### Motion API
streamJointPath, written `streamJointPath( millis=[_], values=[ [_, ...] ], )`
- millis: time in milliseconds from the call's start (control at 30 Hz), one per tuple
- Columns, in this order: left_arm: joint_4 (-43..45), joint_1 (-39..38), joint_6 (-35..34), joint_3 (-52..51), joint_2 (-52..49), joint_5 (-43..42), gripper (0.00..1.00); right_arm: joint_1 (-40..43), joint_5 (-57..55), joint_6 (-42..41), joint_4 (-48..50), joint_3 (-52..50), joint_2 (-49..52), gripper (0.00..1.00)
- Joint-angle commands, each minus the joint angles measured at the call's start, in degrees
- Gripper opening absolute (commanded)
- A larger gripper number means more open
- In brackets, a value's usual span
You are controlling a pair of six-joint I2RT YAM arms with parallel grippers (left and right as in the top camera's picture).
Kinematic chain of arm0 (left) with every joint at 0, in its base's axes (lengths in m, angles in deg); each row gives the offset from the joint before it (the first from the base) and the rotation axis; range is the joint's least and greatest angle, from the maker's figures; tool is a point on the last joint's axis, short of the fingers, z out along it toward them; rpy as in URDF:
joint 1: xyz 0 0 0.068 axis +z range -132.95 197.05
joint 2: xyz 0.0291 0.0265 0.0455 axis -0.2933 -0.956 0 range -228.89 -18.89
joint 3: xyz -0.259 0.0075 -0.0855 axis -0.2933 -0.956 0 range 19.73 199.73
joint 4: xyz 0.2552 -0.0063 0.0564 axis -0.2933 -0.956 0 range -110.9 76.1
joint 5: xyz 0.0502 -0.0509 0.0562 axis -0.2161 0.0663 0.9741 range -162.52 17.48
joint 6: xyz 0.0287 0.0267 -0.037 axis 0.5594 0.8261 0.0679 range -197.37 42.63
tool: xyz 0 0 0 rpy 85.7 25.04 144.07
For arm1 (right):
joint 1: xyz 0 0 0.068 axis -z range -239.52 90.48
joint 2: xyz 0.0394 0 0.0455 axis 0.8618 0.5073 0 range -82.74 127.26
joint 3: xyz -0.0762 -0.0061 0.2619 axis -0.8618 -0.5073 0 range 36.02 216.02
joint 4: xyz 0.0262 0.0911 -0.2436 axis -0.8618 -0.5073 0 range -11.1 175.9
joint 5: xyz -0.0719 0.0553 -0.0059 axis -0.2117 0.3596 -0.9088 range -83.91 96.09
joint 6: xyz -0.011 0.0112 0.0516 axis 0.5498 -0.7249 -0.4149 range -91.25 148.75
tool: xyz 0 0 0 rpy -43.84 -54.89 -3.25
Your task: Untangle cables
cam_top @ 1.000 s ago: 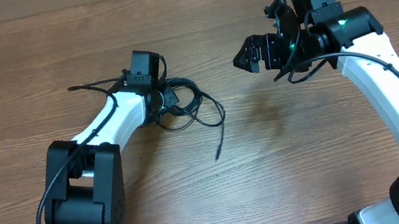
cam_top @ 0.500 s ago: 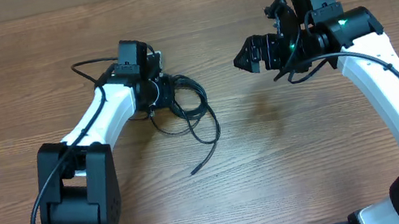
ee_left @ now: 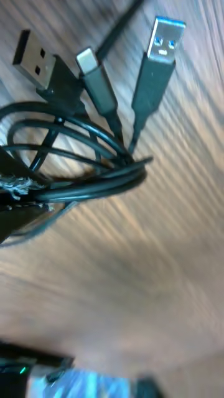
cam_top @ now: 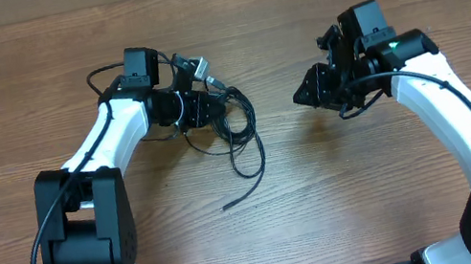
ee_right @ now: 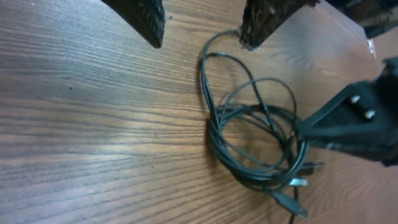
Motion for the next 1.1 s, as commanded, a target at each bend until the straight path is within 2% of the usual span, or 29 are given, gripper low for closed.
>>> streamJointPath(
  millis=[0, 100, 233, 300, 467, 633, 733, 867, 967, 1000, 1067],
  values=[
    [-0.1, -0.3, 4.5, 1.5, -0.3, -8.0, 0.09, -0.3, 0.5, -3.3, 2.2, -3.2, 0.1, 0.39],
    [-0.1, -0.9, 4.6, 1.5, -0.3, -9.8, 0.10, -1.0, 0.5, -3.5, 4.5, -5.5, 0.1, 0.40],
    [-0.9, -2.4, 8.8, 1.5, -0.3, -18.3, 0.16, -3.6, 0.3, -3.5, 7.5, -6.9, 0.1, 0.44],
    [-1.2, -3.2, 10.1, 1.5, -0.3, -18.8, 0.17, -4.9, 0.3, -3.5, 8.3, -6.9, 0.1, 0.44],
    [-1.2, -3.9, 10.0, 1.5, -0.3, -12.4, 0.19, -8.0, 0.2, -3.6, 10.7, -7.0, 0.1, 0.50],
    [-1.4, -3.9, 8.7, 1.5, -0.3, -4.8, 0.31, -11.5, -7.0, -10.1, 11.5, -7.0, 0.1, 0.55],
    [-1.1, -3.9, 3.8, 1.5, -0.3, 4.1, 0.39, -13.1, -10.4, -11.4, 11.5, -7.0, 0.1, 0.64],
    [-0.8, -3.9, -5.4, 1.5, -0.3, 16.8, 0.52, -14.3, -11.9, -11.4, 12.0, -7.0, 0.1, 0.68],
    [-1.0, -3.9, -9.0, 1.5, -0.3, 21.7, 0.63, -14.3, -12.7, -11.4, 12.4, -7.0, 0.1, 0.68],
    [-1.0, -3.9, -9.8, 1.5, -0.3, 22.6, 0.71, -14.3, -13.6, -12.3, 12.4, -7.0, 0.1, 0.68],
    [-1.6, -4.0, -10.3, 1.5, -0.4, 22.9, 0.74, -14.4, -15.6, -14.4, 12.5, -7.0, 0.1, 0.68]
  ],
)
